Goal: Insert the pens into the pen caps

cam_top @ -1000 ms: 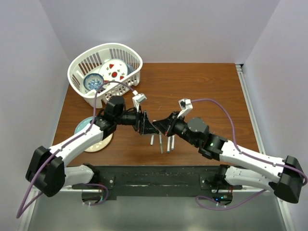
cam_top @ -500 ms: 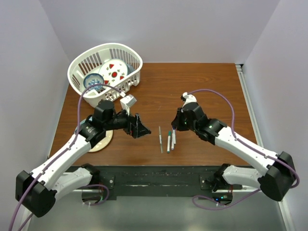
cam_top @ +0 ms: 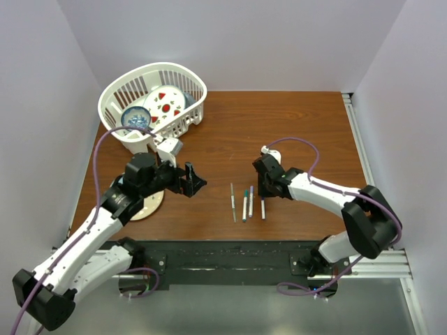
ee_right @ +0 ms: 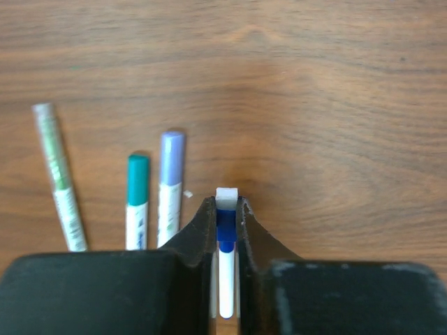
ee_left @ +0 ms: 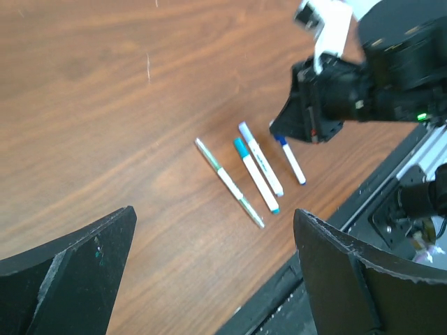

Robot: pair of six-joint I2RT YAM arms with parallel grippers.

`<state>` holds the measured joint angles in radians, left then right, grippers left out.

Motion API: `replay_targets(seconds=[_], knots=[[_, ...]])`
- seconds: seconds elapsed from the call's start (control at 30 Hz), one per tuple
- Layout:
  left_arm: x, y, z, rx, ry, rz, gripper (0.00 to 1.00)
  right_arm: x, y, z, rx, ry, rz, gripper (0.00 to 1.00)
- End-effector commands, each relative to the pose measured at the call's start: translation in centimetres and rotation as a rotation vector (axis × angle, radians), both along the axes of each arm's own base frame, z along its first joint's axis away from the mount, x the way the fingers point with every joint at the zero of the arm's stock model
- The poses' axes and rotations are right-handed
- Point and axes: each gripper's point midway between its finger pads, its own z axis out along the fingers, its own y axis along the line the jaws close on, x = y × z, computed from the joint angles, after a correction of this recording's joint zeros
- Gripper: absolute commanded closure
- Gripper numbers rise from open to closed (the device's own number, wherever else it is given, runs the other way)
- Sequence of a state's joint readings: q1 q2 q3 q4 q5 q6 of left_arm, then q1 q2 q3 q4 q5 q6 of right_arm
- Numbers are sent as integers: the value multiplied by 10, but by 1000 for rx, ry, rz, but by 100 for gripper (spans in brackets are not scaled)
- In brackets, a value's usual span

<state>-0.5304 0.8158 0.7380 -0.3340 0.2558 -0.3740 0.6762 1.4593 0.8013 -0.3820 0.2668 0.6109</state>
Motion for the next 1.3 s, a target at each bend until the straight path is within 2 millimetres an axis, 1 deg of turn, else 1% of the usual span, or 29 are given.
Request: replay_targets(seconds=[0.0,0.03,0.07,0.1,0.13,0.17,0.2,0.23,0.27,0.3,0.33,0.4,0.43,0.47,0.5,0.53,0.6,0.67,0.73,0.77,0.9,0.97,1.0,1.1,1.27], knots=[[3,10,15,-6,-100,34,0,18,-3,11,14,-71,-89,77],[3,9,16,-11,-106,33,0,18,-2,14,21,-72,-83,67],[2,8,17,-15,-109,26,0,18,-1,18,31,-80,-81,62],[1,7,18,-21,-111,17,0,18,-1,27,45,-93,-77,57],[1,7,18,-20,-113,13,0,16,0,33,55,-99,-60,42],[0,7,18,-19,-110,9,0,15,0,38,63,-107,-54,34],[-1,5,20,-23,-112,-2,0,12,-3,52,79,-129,-52,29],[-1,5,21,-22,-117,-6,0,10,-3,61,91,-148,-40,20],[-2,5,23,-25,-122,-11,0,8,-3,69,109,-164,-32,17],[-4,4,27,-34,-135,-20,0,6,-5,79,126,-188,-21,11],[-5,4,30,-38,-146,-26,0,2,-5,101,172,-244,1,3],[-10,4,39,-66,-185,-41,0,-7,-3,122,234,-284,37,1],[-12,4,42,-77,-198,-42,0,-12,-5,143,281,-339,53,1],[-12,3,48,-93,-220,-46,0,-16,-5,152,307,-358,64,1],[-17,3,52,-110,-240,-60,0,-20,-8,158,316,-372,64,1],[-19,3,54,-122,-249,-64,0,-25,-12,173,355,-415,60,1],[-23,1,62,-148,-282,-84,0,-32,-18,181,379,-436,41,1],[-26,0,66,-160,-297,-99,0,-39,-21,195,434,-467,27,1],[-27,0,67,-161,-300,-103,0,-44,-21,203,474,-479,22,1],[-27,1,66,-161,-301,-100,0,-48,-23,211,500,-504,23,1],[-27,-1,62,-158,-287,-103,0,-56,-30,227,560,-577,23,1],[-26,-1,58,-153,-271,-103,0,-58,-31,230,577,-594,25,1],[-25,-2,58,-153,-270,-104,0,-60,-33,235,590,-613,26,1],[-25,-3,57,-150,-264,-107,0,-64,-33,239,601,-626,46,1],[-24,-2,57,-150,-264,-99,0,-66,-32,240,598,-623,64,1]])
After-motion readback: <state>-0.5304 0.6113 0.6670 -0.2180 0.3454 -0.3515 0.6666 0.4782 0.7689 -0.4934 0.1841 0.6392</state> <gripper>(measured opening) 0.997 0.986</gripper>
